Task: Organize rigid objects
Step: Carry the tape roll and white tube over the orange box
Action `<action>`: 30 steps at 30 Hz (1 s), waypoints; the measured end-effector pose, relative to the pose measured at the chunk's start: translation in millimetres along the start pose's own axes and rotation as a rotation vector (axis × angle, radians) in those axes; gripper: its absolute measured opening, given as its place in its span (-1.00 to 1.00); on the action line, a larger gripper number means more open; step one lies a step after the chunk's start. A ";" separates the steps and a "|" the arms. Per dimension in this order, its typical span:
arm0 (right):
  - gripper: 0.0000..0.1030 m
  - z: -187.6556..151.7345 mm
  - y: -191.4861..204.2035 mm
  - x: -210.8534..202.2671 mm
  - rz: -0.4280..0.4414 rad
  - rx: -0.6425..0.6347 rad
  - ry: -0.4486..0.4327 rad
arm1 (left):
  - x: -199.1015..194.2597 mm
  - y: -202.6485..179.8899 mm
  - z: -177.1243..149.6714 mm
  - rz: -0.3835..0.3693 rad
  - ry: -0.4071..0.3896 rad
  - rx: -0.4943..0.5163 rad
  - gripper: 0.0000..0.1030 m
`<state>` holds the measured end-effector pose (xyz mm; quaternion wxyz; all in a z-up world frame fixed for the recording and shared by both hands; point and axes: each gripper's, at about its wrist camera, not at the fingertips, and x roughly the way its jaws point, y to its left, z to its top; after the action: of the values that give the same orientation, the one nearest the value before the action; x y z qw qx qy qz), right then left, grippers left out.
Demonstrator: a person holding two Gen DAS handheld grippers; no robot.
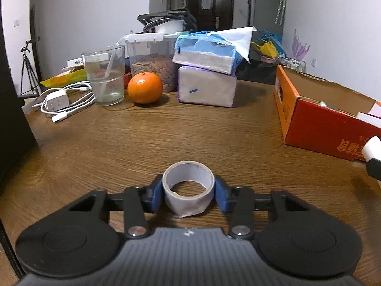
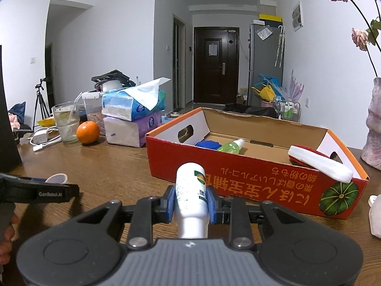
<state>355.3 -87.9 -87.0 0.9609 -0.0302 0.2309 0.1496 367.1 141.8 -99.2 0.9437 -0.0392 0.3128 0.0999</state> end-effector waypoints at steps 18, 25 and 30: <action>-0.48 -6.5 -15.8 -30.6 -0.026 0.035 -0.038 | -44.0 -26.6 0.4 -0.045 -0.104 0.010 -0.13; -0.48 -4.5 -32.5 -49.5 -0.043 0.063 -0.074 | -66.7 -49.0 0.5 -0.109 -0.142 0.002 -0.13; -0.48 -3.0 -44.7 -59.9 -0.058 0.083 -0.098 | -79.3 -68.9 -0.2 -0.144 -0.164 0.012 -0.13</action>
<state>316.7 -147.2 -63.0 0.9754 0.0102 0.1888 0.1135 319.5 61.4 -51.2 0.9711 -0.0478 0.2313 0.0331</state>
